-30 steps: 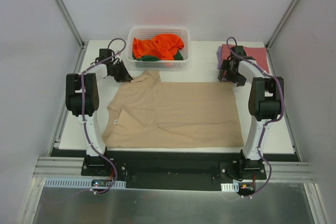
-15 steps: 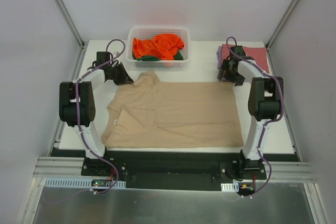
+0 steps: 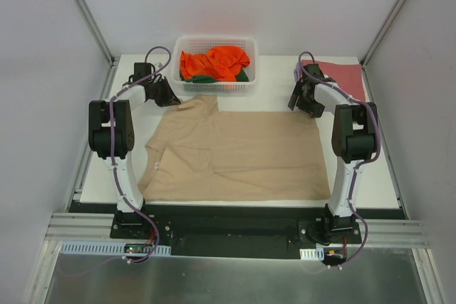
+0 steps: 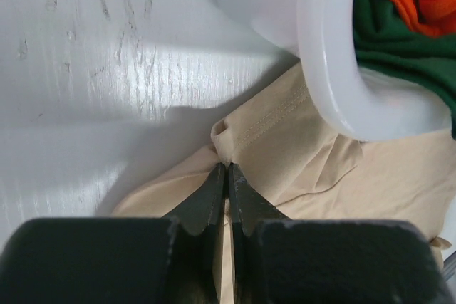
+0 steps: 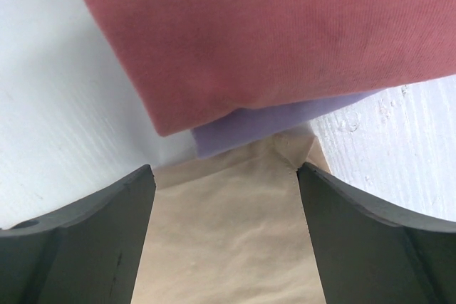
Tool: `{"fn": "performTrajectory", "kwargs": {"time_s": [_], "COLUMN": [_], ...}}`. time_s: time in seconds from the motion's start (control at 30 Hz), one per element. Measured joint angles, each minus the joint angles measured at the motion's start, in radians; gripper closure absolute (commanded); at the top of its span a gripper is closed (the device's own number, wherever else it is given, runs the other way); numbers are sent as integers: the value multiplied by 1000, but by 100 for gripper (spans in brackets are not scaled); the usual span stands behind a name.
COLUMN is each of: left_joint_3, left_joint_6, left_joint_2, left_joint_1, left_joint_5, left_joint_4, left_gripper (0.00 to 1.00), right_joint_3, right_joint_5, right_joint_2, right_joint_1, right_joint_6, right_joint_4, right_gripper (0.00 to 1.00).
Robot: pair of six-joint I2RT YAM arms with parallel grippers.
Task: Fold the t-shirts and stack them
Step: Grap the side of the flattened tshirt furthest away from the robot with both arms
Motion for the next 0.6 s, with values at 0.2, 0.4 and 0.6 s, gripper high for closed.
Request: {"fn": "performTrajectory", "kwargs": {"time_s": [0.2, 0.4, 0.6], "left_joint_3": [13, -81, -150], "left_joint_6": [2, 4, 5], "left_joint_2": [13, -38, -105], "left_joint_1": [0, 0, 0], "left_joint_5": [10, 7, 10], "left_joint_4": [2, 13, 19], "left_gripper": [100, 100, 100], "right_joint_3": [0, 0, 7], "right_joint_5": [25, 43, 51], "right_joint_2": [17, 19, 26], "right_joint_1": [-1, -1, 0], "right_joint_6": [12, 25, 24], "right_joint_4": [1, 0, -2], "right_gripper": [23, 33, 66]}}
